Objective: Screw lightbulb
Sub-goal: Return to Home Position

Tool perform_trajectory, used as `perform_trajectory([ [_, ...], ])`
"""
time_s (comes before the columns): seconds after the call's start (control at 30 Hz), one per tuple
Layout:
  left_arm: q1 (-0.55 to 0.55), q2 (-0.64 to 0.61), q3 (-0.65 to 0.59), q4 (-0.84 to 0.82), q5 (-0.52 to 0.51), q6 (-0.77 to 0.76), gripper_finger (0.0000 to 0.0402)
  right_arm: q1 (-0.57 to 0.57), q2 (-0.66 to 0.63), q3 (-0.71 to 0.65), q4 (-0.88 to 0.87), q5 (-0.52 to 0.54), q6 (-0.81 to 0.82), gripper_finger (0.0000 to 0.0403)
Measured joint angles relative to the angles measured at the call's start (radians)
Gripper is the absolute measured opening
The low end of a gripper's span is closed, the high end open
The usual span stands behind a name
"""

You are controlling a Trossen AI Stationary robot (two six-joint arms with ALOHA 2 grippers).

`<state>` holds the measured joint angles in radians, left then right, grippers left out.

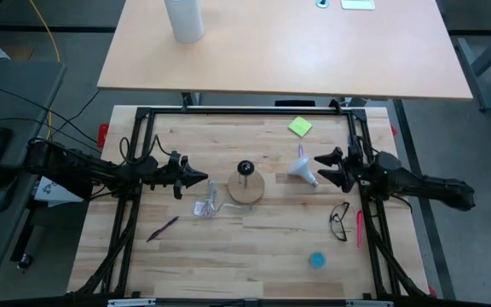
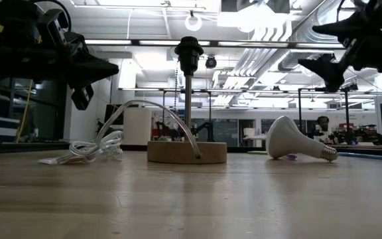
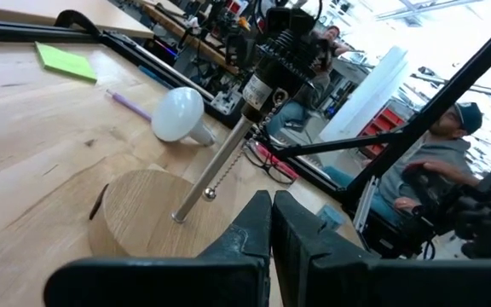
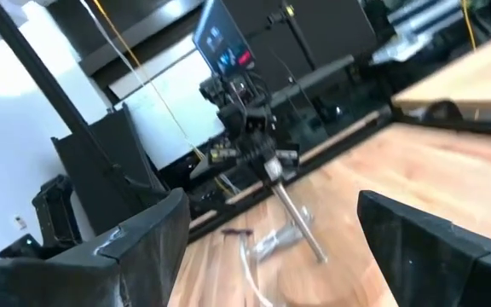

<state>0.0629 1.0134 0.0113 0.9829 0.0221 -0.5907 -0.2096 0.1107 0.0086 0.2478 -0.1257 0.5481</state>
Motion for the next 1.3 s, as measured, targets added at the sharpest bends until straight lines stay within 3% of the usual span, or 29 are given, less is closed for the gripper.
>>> perform_trajectory([
  [0.1, 0.000, 0.000, 0.000, 0.000, 0.000, 0.000, 0.0000, -0.001, -0.106, 0.000, -0.136, 0.000, 0.029, 0.0330],
  [0.53, 0.000, 0.005, 0.000, -0.026, 0.000, 0.000, 0.0000, 0.037, -0.111, 0.000, -0.215, 0.015, 0.016, 0.0330],
  [0.63, 0.000, 0.005, 0.000, -0.027, 0.000, 0.000, 0.0000, 0.047, -0.111, 0.000, -0.215, 0.015, -0.154, 0.0330],
  [0.73, 0.000, 0.005, 0.000, -0.029, 0.000, 0.000, 0.0000, 0.057, -0.111, 0.000, -0.218, 0.031, -0.450, 0.0330],
  [0.87, 0.000, 0.005, 0.000, -0.029, 0.000, 0.000, 0.0000, 0.060, -0.111, 0.000, -0.229, 0.114, -0.734, 0.0330],
  [1.3, 0.000, 0.005, 0.000, -0.029, 0.000, 0.000, 0.0000, 0.060, -0.098, 0.000, -0.228, 0.140, -0.730, 0.0330],
])
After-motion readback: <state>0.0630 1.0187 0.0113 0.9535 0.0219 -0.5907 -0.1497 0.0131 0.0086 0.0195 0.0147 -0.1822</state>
